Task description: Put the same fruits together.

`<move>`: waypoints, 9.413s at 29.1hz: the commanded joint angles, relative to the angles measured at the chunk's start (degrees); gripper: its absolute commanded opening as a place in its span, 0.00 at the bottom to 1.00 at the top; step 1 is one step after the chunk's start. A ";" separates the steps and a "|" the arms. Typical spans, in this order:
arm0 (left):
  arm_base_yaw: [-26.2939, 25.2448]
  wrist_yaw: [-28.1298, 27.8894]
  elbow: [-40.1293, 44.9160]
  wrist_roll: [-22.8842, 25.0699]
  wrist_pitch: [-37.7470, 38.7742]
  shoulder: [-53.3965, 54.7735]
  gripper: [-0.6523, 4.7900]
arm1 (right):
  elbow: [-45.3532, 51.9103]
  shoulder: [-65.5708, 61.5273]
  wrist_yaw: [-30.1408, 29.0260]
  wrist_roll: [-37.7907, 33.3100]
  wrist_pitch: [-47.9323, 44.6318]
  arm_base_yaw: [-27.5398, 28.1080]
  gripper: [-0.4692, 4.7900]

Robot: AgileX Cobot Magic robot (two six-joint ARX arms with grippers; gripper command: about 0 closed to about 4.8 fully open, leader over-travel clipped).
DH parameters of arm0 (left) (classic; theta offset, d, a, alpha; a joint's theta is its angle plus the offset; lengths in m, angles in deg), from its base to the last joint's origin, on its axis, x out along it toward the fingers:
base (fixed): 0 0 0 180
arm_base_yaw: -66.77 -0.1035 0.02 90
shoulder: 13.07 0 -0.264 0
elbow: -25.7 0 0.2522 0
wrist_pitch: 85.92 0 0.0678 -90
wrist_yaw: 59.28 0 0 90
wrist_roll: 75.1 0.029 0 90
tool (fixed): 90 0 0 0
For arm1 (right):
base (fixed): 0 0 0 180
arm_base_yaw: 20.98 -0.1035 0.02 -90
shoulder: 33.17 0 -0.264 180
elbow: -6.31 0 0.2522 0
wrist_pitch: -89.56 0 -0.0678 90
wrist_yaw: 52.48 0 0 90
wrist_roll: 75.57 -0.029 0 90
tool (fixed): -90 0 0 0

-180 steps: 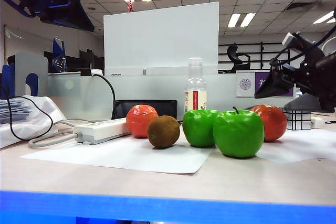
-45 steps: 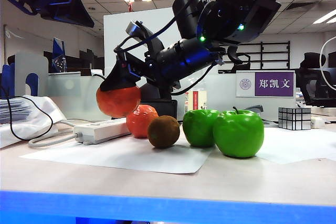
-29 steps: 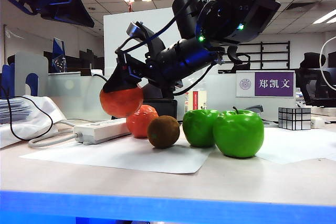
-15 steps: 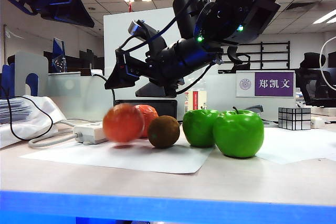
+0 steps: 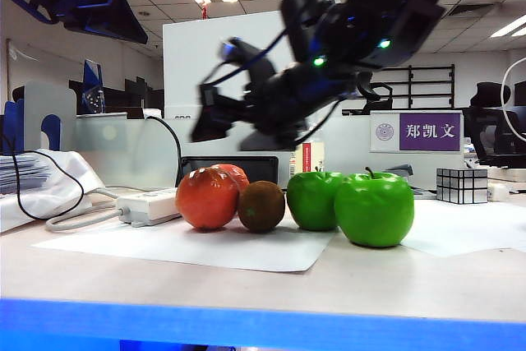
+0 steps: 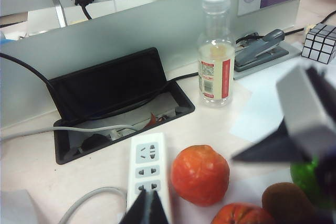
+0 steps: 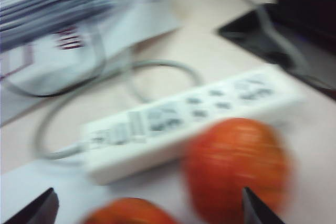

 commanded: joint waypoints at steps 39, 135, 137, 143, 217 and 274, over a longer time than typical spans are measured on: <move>-0.07 -0.02 -0.22 -0.39 0.13 -0.17 0.11 | 34.42 46.34 6.60 -2.89 19.65 38.29 1.00; -0.07 18.88 -0.22 -0.39 5.03 -0.17 0.11 | 37.86 39.08 -6.38 -11.87 4.52 4.39 0.07; -0.07 18.88 -0.22 -0.39 5.01 -0.17 0.11 | 37.07 36.89 -6.25 -11.82 3.63 2.78 0.07; -0.07 18.88 -0.22 -0.39 5.01 -0.17 0.11 | 33.31 29.18 -6.25 -11.26 2.32 0.55 0.07; -0.59 10.08 -0.20 -3.63 6.21 -1.27 0.11 | 31.19 26.62 -2.16 -11.08 -11.06 0.37 0.89; -18.12 8.00 26.80 -22.97 28.98 -73.57 0.11 | 35.10 113.09 42.10 -6.01 56.48 0.46 0.21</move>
